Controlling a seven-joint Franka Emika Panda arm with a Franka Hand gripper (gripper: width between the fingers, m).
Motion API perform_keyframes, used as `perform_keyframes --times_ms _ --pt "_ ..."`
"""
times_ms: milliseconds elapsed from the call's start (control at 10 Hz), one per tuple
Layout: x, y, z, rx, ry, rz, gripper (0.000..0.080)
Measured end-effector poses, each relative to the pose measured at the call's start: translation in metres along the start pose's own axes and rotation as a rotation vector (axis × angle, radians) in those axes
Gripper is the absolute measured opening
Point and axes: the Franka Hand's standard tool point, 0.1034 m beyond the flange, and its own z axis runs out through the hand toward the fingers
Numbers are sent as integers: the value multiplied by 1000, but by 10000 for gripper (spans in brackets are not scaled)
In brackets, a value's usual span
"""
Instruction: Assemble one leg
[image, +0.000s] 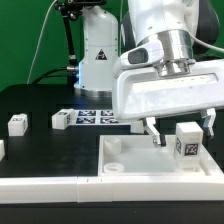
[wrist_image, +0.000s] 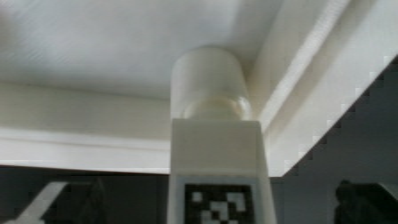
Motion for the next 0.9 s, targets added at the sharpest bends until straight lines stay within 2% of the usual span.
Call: perform_keyframes --times_ms 400,600,700,800,900 --pt "19 0 -4 18 -55 -1 648" --pt "16 -2 -3 20 -59 2 648" --pt "10 -9 -2 52 -186 9 648" --pt "16 -10 -4 64 -226 9 648" --pt "8 -8 -4 78 -321 27 648"
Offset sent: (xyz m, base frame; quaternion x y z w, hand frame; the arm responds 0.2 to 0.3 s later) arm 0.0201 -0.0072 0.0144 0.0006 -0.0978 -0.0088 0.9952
